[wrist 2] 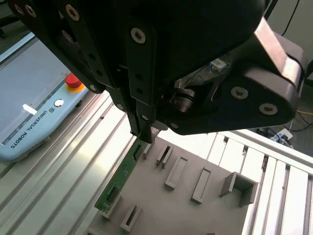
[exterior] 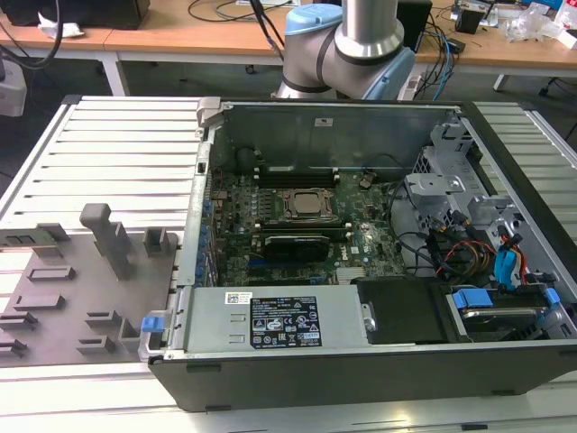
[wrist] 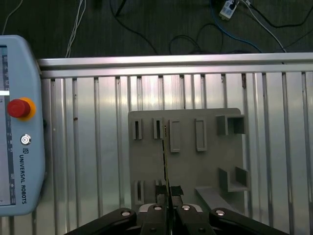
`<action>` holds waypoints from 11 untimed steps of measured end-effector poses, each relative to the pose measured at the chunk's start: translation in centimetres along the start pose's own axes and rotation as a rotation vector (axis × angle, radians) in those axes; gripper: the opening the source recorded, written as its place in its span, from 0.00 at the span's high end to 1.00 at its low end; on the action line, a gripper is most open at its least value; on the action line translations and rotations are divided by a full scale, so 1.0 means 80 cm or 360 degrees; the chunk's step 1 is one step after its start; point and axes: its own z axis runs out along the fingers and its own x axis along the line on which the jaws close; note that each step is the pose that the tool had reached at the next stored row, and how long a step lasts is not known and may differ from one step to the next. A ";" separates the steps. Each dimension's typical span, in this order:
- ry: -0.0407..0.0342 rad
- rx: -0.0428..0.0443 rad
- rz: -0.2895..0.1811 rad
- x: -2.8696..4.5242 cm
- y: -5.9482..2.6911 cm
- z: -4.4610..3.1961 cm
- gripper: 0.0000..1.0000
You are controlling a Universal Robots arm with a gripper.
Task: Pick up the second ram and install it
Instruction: 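Pick up the second ram and move it above second insertion slot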
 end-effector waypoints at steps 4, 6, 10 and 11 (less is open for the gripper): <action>0.0000 0.0000 0.0000 -0.0004 0.000 -0.0035 0.87; 0.0000 0.0000 0.0000 -0.0010 0.000 -0.0076 0.87; -0.0009 0.0000 -0.0001 -0.0069 0.001 -0.0152 0.87; -0.0010 0.0000 0.0000 -0.0094 0.001 -0.0163 0.87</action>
